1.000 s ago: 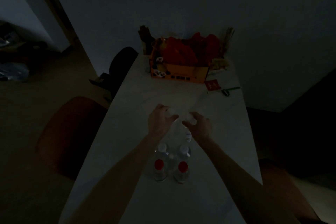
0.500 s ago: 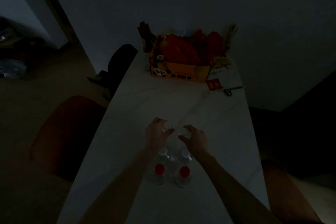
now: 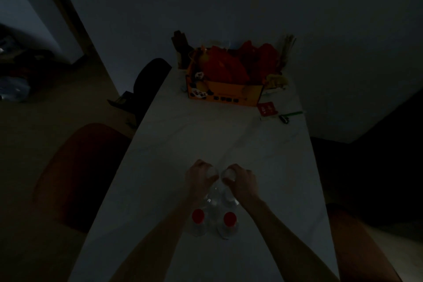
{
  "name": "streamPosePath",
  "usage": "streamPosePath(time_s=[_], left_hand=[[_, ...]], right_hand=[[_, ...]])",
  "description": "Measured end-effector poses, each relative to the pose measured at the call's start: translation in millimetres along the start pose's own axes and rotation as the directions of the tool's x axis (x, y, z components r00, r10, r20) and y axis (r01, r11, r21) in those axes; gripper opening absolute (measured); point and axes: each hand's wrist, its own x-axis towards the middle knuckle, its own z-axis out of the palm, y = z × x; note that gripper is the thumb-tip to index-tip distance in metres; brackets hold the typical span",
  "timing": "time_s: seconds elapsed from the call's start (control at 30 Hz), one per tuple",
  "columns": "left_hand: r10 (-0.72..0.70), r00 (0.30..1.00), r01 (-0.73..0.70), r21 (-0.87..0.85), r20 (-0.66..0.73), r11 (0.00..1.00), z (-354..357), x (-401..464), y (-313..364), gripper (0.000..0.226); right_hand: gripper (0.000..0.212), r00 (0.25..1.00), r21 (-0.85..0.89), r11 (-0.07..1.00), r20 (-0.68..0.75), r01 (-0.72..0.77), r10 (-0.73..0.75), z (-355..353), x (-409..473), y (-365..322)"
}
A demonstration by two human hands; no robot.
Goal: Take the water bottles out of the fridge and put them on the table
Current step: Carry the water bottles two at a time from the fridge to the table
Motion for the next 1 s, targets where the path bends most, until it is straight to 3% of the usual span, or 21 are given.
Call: streamPosePath(time_s=[0.1, 0.2, 0.33, 0.47, 0.57, 0.7, 0.87, 1.0], left_hand=[[0.051, 0.999, -0.050, 0.013, -0.007, 0.999, 6.7, 1.3, -9.6, 0.051], [0.057, 0.995, -0.064, 0.088, 0.082, 0.994, 4.0, 2.5, -7.7, 0.060], [0.061, 0.990, -0.073, 0.090, 0.130, 0.993, 1.1, -1.5, 5.0, 0.033], [-0.103, 0.984, 0.104, -0.001, 0.142, 0.995, -2.0, 0.2, 8.2, 0.046], [-0.087, 0.988, 0.099, -0.087, 0.127, 0.991, -11.9, 11.4, 30.3, 0.053], [0.048, 0.999, -0.050, -0.330, -0.014, 0.943, -51.2, 27.3, 102.5, 0.046], [0.280, 0.949, -0.305, -0.642, -0.143, 0.703, -123.4, -5.3, 223.1, 0.033], [0.401, 0.895, -0.404, -0.742, -0.198, 0.536, -160.2, -57.7, 302.9, 0.028]], right_hand=[[0.031, 1.000, -0.011, 1.000, 0.007, 0.006, -0.006, 1.5, 0.1, -0.7], [0.031, 1.000, -0.038, 0.999, 0.021, -0.002, 0.003, 2.1, 1.0, -1.8], [0.035, 0.997, -0.055, 0.998, 0.083, 0.000, 0.004, 2.4, 1.7, -2.6], [0.052, 0.997, 0.054, 0.998, 0.078, 0.014, -0.018, -9.1, -1.8, -8.7], [0.051, 0.998, 0.202, 0.979, -0.048, 0.040, -0.031, -37.4, -9.9, -21.2], [0.047, 0.964, 0.412, 0.901, -0.265, 0.134, -0.022, -99.7, -25.5, -46.1], [0.025, 0.830, 0.499, 0.778, -0.555, 0.381, -0.050, -209.9, -83.2, -66.5], [0.030, 0.677, 0.459, 0.723, -0.736, 0.517, -0.017, -284.5, -153.4, -61.0]])
